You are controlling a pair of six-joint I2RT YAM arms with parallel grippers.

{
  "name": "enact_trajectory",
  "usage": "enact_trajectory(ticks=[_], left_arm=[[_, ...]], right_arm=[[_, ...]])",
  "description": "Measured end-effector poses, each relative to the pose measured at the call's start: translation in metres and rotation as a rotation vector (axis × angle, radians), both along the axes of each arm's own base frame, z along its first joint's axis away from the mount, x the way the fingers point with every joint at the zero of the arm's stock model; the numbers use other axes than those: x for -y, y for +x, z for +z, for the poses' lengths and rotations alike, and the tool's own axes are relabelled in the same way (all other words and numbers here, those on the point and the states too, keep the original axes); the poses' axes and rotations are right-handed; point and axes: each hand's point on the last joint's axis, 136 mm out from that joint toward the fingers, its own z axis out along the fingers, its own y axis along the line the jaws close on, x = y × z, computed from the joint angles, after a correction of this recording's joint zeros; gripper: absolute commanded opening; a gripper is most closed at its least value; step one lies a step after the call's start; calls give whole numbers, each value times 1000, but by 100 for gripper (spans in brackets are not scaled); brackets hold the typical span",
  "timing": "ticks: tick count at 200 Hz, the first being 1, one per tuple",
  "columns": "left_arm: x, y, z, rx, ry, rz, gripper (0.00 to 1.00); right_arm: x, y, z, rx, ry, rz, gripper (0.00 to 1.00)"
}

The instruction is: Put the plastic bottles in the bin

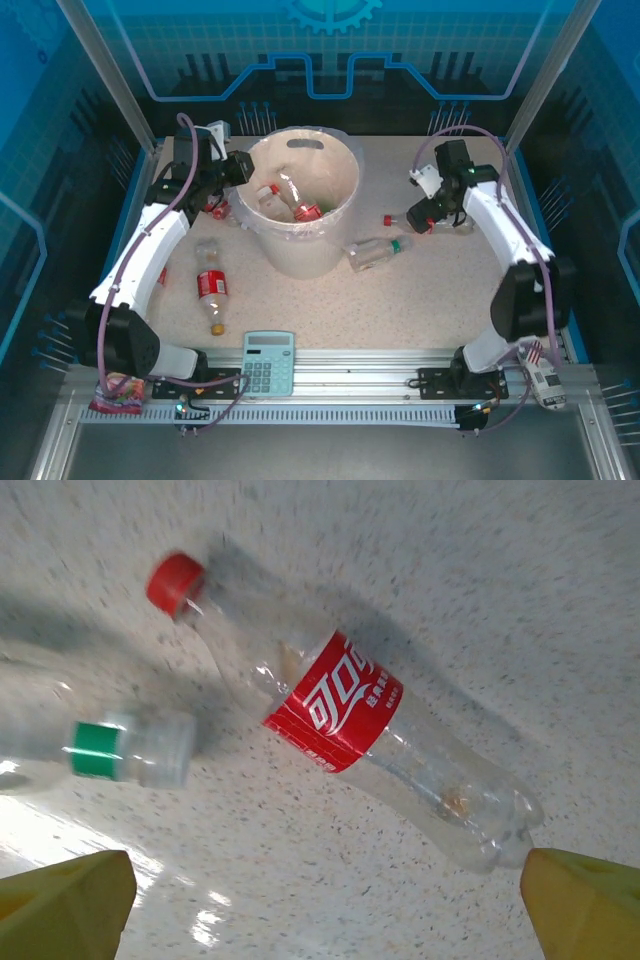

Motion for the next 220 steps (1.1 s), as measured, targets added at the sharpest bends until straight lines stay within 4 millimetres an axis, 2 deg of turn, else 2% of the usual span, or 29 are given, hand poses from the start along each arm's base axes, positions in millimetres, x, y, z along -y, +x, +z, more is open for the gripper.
enact_trajectory(ticks=[26, 47, 150, 192, 206, 220], left_arm=[[0, 0, 0, 0, -1, -2, 20], [0, 0, 0, 0, -1, -2, 20], [0, 0, 0, 0, -1, -2, 20], [0, 0, 0, 0, -1, -2, 20], [0, 0, 0, 0, -1, -2, 20], [0, 0, 0, 0, -1, -2, 20]], right_arm=[[13, 10, -29, -82, -44, 75, 100], [16, 13, -45, -123, -50, 132, 100], [8, 46, -95, -143, -26, 246, 100], [6, 51, -116, -156, -13, 247, 100], [5, 50, -122, -166, 2, 247, 98], [5, 51, -125, -169, 5, 241, 91]])
